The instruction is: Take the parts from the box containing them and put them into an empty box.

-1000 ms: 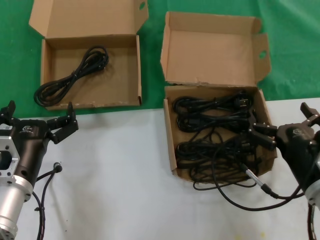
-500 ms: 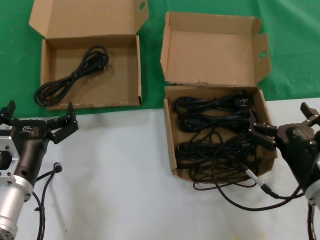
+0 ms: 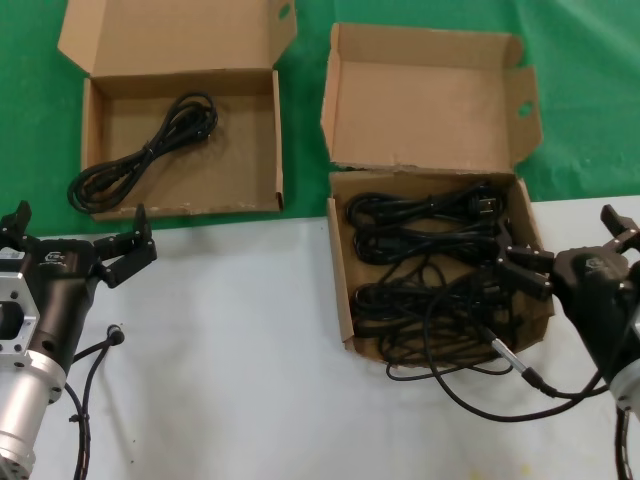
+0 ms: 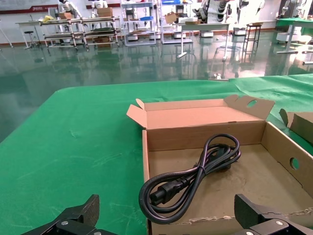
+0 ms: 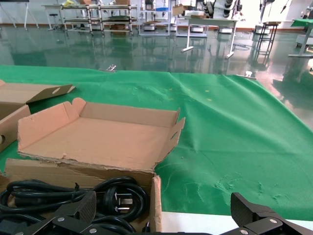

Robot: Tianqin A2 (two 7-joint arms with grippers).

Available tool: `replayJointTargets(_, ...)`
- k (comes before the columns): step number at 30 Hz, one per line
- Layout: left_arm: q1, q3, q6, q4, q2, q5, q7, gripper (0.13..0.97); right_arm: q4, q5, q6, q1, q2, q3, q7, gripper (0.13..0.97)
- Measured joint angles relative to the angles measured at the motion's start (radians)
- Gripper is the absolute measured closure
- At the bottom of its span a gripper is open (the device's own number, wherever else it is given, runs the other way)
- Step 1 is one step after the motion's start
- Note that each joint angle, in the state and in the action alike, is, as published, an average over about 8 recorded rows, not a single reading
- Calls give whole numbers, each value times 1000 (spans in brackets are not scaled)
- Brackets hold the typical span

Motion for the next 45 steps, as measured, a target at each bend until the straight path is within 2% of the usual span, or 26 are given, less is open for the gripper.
replayJointTargets(45,0,0,0,0,0,0,0,132,0,0,0,0,0,0,0,129)
